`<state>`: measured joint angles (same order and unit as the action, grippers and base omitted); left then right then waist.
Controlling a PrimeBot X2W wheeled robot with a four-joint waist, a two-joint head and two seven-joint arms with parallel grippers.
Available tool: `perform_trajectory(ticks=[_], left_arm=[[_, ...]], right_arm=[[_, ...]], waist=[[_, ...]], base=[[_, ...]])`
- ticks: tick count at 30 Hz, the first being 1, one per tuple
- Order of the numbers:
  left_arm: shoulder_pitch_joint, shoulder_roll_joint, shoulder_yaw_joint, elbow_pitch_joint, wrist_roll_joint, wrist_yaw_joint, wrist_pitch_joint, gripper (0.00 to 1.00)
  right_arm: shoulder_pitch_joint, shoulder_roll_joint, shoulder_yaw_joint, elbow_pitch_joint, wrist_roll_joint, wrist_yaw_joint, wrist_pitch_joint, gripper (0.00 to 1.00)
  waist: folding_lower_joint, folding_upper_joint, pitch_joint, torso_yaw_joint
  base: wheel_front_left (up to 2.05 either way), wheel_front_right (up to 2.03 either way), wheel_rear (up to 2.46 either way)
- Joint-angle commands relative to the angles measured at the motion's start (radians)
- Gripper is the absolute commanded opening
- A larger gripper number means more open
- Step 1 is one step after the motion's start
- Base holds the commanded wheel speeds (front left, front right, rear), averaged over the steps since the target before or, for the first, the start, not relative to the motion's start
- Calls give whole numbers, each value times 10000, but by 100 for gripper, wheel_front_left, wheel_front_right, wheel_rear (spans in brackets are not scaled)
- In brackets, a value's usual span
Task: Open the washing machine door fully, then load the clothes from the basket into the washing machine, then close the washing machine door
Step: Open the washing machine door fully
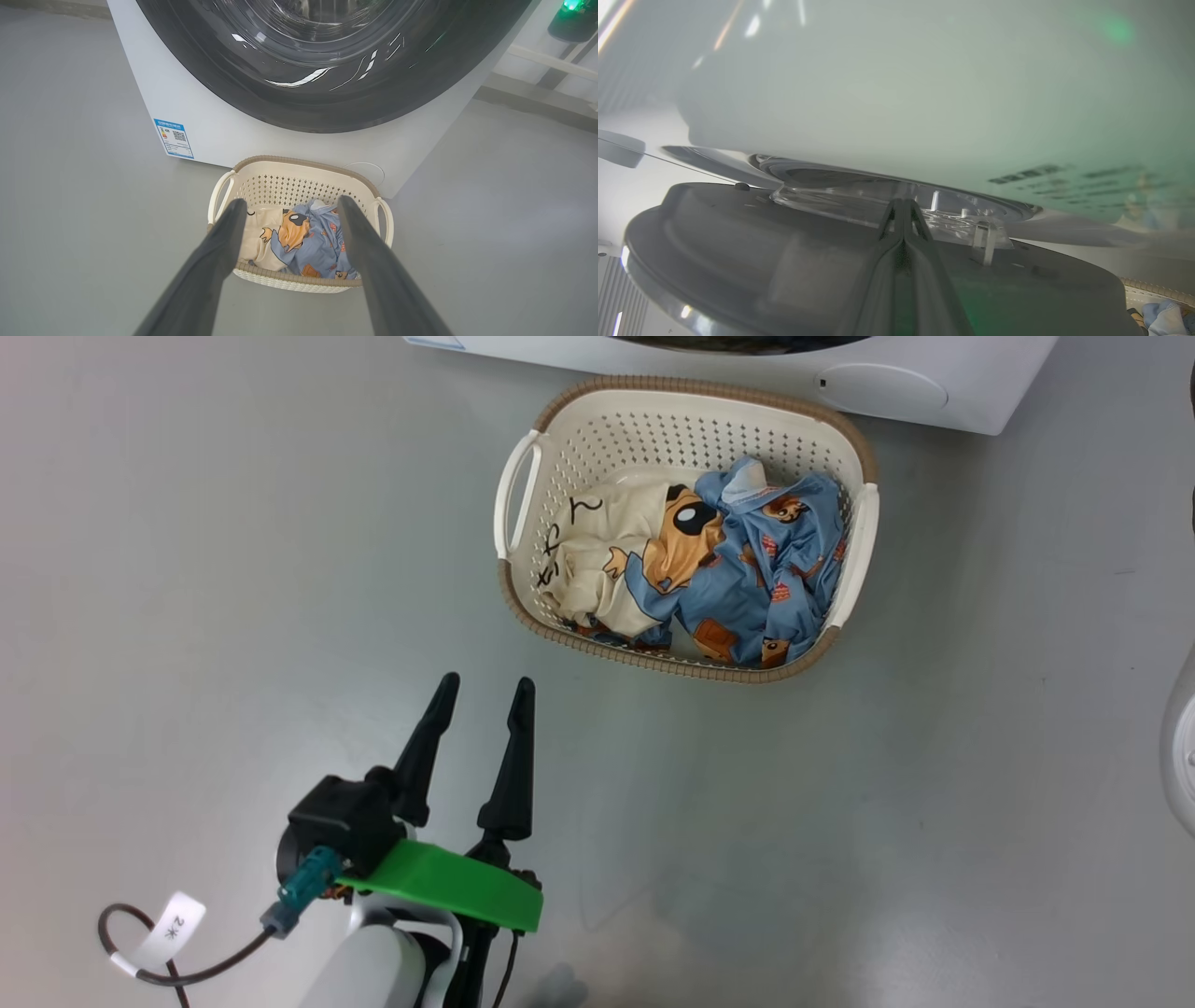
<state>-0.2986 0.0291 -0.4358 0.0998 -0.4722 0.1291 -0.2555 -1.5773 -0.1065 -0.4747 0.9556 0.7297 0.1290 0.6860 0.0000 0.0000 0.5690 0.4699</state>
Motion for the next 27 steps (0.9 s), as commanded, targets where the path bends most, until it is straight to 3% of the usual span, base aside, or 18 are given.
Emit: perform_trajectory(ticks=[1, 17, 27], left_arm=[[-154, 212, 324, -254, -33, 86, -63, 100], [-258, 212, 349, -265, 44, 103, -63, 100], [-145, 212, 419, -179, 175, 98, -63, 100]], right_arm=[[-201, 539, 152, -84, -97, 17, 185, 0], [366, 559, 95, -60, -39, 17, 808, 0], [1241, 561, 410, -32, 673, 17, 977, 0]], waist=[[0, 0, 5, -33], [0, 0, -221, -206], [0, 0, -680, -267]], base=[[0, 0, 0], [0, 0, 0], [0, 0, 0]])
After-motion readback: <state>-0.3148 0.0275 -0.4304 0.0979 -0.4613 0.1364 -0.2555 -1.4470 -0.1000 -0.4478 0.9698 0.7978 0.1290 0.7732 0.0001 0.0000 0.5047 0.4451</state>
